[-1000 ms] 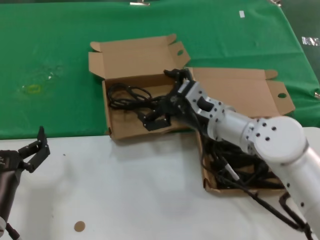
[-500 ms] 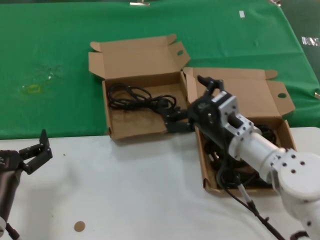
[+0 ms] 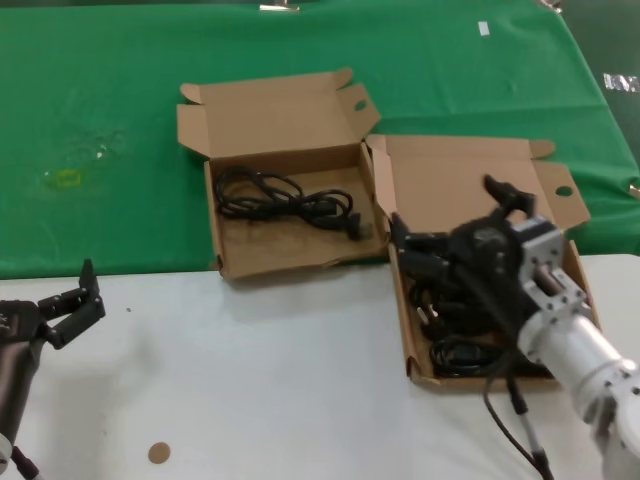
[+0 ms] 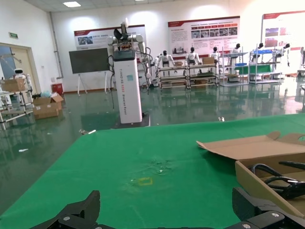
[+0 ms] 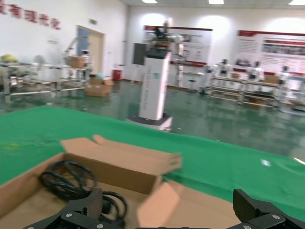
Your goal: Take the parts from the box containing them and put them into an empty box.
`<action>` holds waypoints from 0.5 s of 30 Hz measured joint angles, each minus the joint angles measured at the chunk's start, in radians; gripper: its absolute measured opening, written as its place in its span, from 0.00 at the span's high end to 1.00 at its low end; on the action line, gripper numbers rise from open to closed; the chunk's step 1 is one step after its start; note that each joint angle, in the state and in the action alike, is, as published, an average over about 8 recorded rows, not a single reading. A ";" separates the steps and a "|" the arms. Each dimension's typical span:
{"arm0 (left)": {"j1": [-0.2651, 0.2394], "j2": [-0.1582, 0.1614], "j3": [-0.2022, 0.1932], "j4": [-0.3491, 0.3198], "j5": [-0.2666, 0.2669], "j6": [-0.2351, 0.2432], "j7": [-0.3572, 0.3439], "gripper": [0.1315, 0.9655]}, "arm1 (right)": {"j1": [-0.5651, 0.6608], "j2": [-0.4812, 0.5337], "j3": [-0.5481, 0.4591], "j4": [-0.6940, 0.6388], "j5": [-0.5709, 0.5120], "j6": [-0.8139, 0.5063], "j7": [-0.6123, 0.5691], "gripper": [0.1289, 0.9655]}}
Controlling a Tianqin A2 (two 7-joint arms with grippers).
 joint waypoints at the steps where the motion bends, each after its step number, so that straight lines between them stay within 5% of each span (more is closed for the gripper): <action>1: 0.000 0.000 0.000 0.000 0.000 0.000 0.000 0.00 | -0.015 0.001 0.008 0.011 0.010 0.012 -0.002 0.00; 15: 0.000 0.000 0.000 0.000 0.000 0.000 0.000 0.00 | -0.134 0.012 0.071 0.094 0.085 0.100 -0.018 0.00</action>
